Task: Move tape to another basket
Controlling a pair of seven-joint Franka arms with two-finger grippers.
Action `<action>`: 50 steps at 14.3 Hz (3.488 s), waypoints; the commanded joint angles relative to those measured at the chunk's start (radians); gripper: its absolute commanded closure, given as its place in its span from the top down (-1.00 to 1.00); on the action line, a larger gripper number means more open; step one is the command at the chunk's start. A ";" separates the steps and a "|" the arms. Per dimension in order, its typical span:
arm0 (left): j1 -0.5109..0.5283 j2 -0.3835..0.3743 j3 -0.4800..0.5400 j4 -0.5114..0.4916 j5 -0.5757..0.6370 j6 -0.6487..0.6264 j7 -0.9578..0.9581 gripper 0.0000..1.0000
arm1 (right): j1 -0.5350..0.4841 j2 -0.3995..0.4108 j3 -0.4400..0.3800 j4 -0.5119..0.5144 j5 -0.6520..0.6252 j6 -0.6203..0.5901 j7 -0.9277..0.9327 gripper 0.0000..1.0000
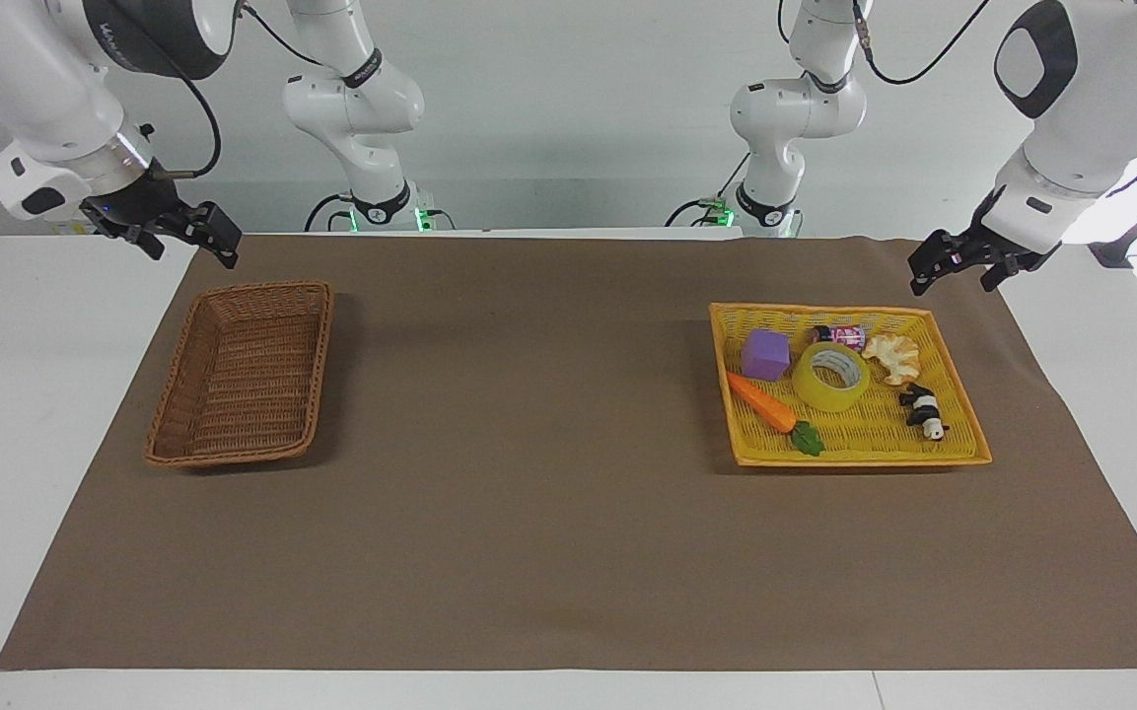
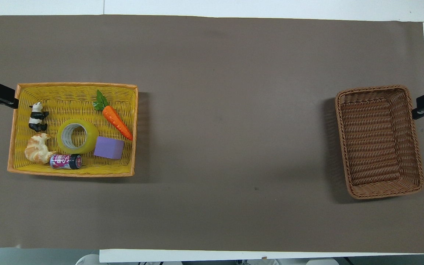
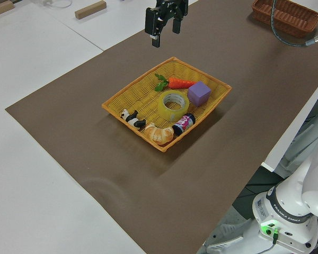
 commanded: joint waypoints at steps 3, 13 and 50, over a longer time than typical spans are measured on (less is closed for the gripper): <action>-0.007 -0.020 -0.002 -0.025 -0.003 0.017 -0.007 1.00 | -0.008 -0.015 0.003 -0.013 0.015 -0.007 -0.010 0.98; 0.008 -0.150 0.000 -0.336 -0.003 0.275 -0.003 0.99 | -0.008 -0.015 0.004 -0.013 0.015 -0.007 -0.010 0.98; 0.010 0.026 0.001 -0.785 -0.003 0.837 0.056 -0.66 | -0.008 -0.015 0.004 -0.013 0.015 -0.007 -0.010 0.98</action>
